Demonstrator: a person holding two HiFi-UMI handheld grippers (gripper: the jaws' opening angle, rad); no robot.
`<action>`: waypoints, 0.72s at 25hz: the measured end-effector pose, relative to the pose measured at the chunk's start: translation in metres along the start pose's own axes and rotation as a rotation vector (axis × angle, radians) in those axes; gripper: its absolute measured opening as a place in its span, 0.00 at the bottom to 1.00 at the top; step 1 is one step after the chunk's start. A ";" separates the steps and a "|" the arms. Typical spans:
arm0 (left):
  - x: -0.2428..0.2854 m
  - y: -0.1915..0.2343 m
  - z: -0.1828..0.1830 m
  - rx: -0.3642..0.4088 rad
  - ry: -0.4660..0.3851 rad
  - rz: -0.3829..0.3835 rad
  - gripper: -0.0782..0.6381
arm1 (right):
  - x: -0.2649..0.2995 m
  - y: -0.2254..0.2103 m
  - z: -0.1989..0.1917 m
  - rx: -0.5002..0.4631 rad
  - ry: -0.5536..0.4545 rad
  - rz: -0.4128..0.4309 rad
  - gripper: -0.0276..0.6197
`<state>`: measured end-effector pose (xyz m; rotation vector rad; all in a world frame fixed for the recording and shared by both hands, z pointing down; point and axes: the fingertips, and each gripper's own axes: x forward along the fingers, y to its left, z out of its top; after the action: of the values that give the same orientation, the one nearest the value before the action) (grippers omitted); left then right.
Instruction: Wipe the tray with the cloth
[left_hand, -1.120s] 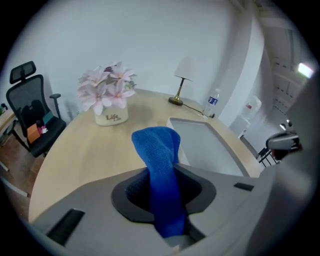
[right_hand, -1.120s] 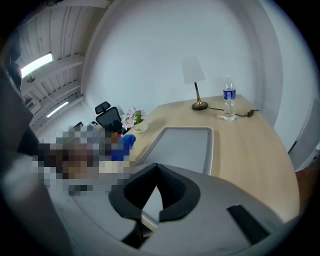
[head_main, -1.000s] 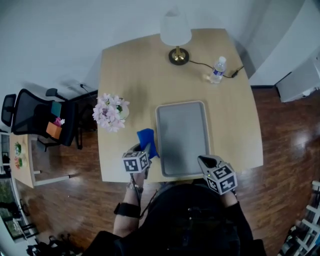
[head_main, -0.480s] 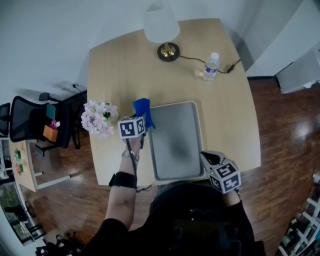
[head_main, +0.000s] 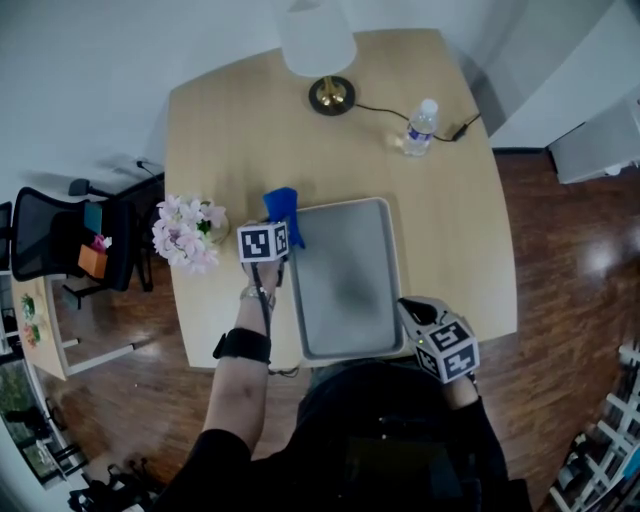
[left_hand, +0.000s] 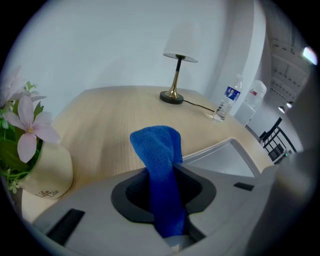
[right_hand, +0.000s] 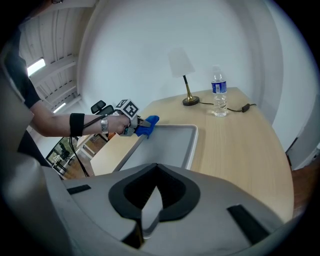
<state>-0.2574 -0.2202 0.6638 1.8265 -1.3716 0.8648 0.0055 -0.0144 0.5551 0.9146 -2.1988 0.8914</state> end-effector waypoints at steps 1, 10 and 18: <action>0.000 0.000 -0.001 0.001 0.000 0.001 0.25 | 0.000 0.001 0.001 -0.003 -0.003 0.000 0.05; -0.012 -0.004 -0.019 -0.008 -0.002 -0.002 0.25 | -0.005 0.017 -0.005 -0.011 0.000 -0.001 0.05; -0.030 -0.020 -0.057 0.005 0.005 -0.003 0.25 | -0.005 0.035 -0.010 -0.022 -0.016 -0.001 0.05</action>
<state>-0.2509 -0.1534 0.6672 1.8285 -1.3637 0.8717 -0.0156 0.0133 0.5451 0.9151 -2.2174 0.8601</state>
